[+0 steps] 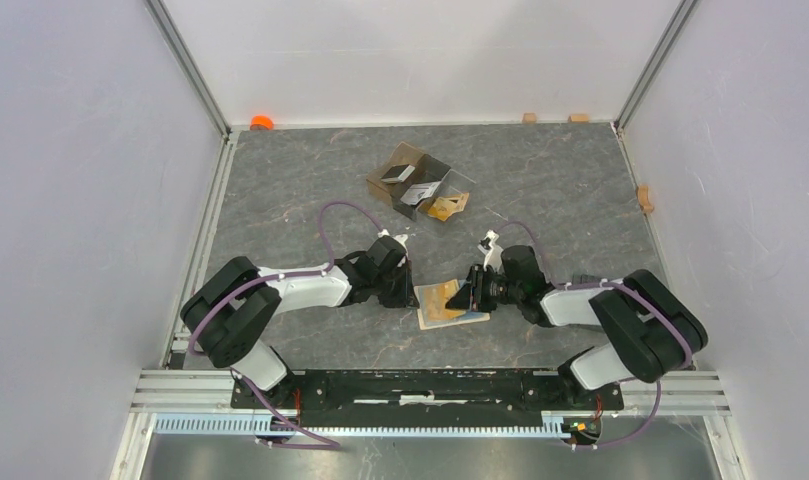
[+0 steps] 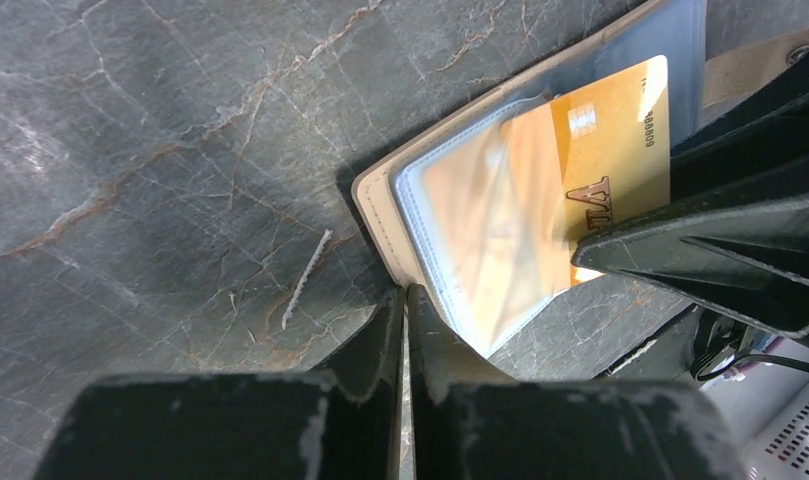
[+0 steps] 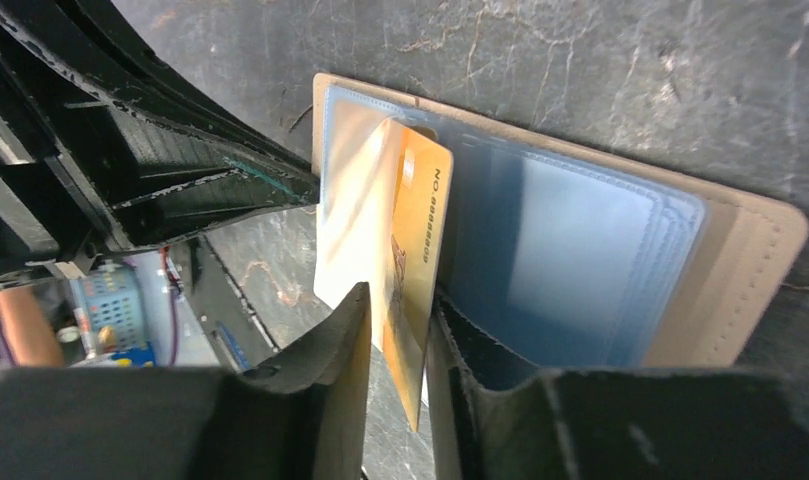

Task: Put the credit cards into the card holder
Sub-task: Insert the credit card into the card holder.

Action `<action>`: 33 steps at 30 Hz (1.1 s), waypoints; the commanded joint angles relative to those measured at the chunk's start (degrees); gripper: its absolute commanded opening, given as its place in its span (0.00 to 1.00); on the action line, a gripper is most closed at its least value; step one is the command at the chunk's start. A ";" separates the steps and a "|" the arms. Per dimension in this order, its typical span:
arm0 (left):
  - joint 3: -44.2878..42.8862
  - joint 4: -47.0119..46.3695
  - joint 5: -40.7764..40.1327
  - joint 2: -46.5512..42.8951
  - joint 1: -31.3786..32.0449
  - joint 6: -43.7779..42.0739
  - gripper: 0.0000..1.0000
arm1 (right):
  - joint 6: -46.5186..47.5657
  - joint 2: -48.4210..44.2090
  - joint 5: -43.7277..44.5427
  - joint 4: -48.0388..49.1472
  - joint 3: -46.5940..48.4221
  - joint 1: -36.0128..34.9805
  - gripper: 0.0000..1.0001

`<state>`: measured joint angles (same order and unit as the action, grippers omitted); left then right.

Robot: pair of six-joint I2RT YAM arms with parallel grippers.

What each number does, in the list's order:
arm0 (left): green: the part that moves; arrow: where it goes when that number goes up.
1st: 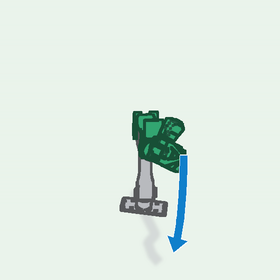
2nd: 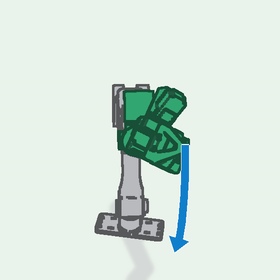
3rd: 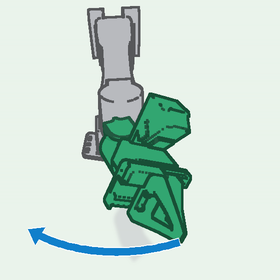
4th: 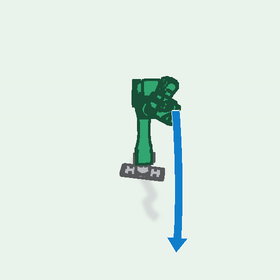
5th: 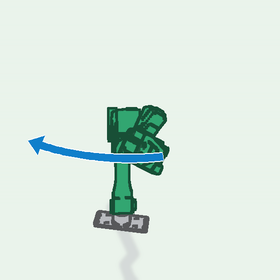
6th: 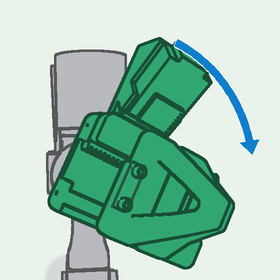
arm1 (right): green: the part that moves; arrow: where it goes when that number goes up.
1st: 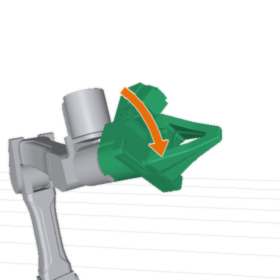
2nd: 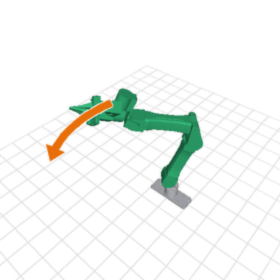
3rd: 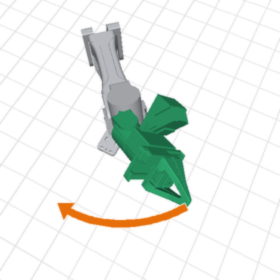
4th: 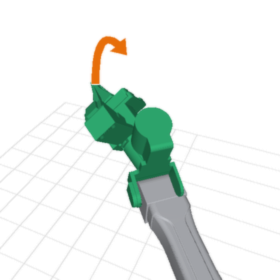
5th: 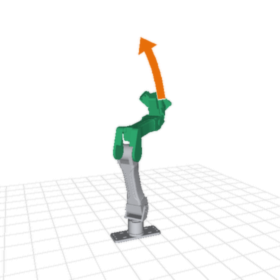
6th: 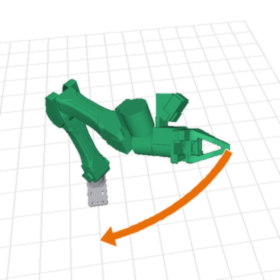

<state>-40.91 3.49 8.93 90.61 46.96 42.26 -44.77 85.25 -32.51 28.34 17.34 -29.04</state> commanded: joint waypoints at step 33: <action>0.66 0.02 -0.66 1.48 0.33 -0.81 0.02 | 13.22 -3.99 11.08 -19.55 13.18 -10.50 0.47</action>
<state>-40.88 2.74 9.28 91.00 47.00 42.28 -30.79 79.70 -20.88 8.12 27.33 -37.60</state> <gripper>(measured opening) 0.029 0.473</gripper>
